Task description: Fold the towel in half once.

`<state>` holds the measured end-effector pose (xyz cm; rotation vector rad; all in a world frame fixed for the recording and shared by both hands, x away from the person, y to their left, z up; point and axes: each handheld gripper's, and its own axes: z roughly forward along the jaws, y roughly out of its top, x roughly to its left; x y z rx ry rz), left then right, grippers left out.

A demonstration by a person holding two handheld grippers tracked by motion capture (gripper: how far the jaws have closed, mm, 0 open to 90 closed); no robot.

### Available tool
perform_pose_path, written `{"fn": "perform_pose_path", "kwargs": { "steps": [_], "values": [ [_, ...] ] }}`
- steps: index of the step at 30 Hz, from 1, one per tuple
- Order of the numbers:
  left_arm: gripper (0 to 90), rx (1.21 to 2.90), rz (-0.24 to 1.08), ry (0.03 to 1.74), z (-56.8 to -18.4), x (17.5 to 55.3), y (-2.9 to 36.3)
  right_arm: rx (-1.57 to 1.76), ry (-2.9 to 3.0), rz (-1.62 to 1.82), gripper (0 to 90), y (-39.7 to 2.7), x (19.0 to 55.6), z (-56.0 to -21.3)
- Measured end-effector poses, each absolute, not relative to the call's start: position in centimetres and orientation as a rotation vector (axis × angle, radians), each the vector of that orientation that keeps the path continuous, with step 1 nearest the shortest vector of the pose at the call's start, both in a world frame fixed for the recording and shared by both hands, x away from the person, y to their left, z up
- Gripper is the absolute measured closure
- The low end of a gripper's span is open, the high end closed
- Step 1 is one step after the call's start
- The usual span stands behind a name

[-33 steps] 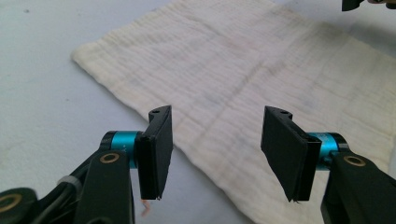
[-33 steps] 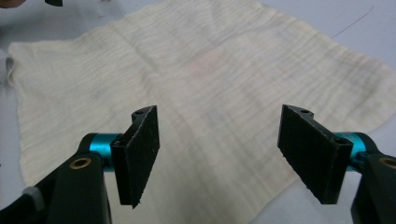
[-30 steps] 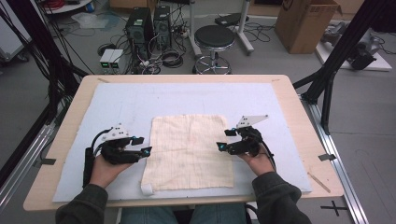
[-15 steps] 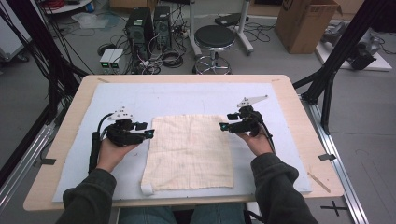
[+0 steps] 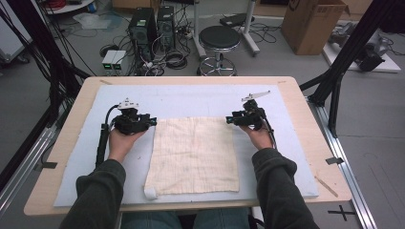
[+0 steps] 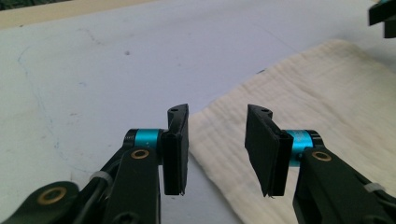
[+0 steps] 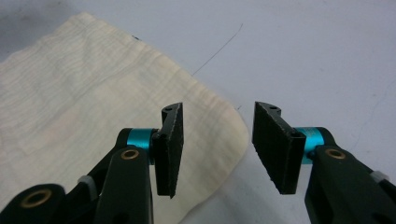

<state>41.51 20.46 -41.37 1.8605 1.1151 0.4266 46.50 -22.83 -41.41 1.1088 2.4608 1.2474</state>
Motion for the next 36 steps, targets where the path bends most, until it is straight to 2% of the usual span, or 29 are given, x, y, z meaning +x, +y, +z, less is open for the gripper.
{"fn": "perform_pose_path", "kwargs": {
  "steps": [12, 16, 20, 22, 24, 27, 36],
  "values": [
    [62.3, 1.89, 0.412, 1.265, -44.0, 43.4, 19.4, 1.218, 2.434, 1.202, 61.5, -22.7, 47.8, -43.4],
    [62.3, 1.896, 0.386, 1.259, -44.4, 43.7, 19.2, 1.231, 2.446, 1.173, 63.3, -22.6, 48.0, -43.9],
    [62.7, 1.857, 0.379, 1.28, -44.6, 43.8, 18.8, 1.217, 2.455, 1.147, 70.0, -22.2, 48.0, -44.1],
    [69.9, 1.867, 0.433, 1.3, -44.6, 43.7, 18.5, 1.213, 2.465, 1.142, 78.7, -22.1, 48.0, -44.1],
    [79.6, 1.877, 0.436, 1.299, -44.5, 43.7, 18.3, 1.212, 2.471, 1.157, 83.5, -21.9, 48.0, -44.2],
    [86.3, 1.877, 0.419, 1.296, -44.5, 43.7, 18.3, 1.221, 2.48, 1.175, 85.3, -21.8, 48.0, -44.2],
    [87.7, 1.836, 0.398, 1.256, -43.4, 43.6, 18.7, 1.2, 2.473, 1.221, 85.7, -22.2, 47.9, -43.2]
  ]
}}
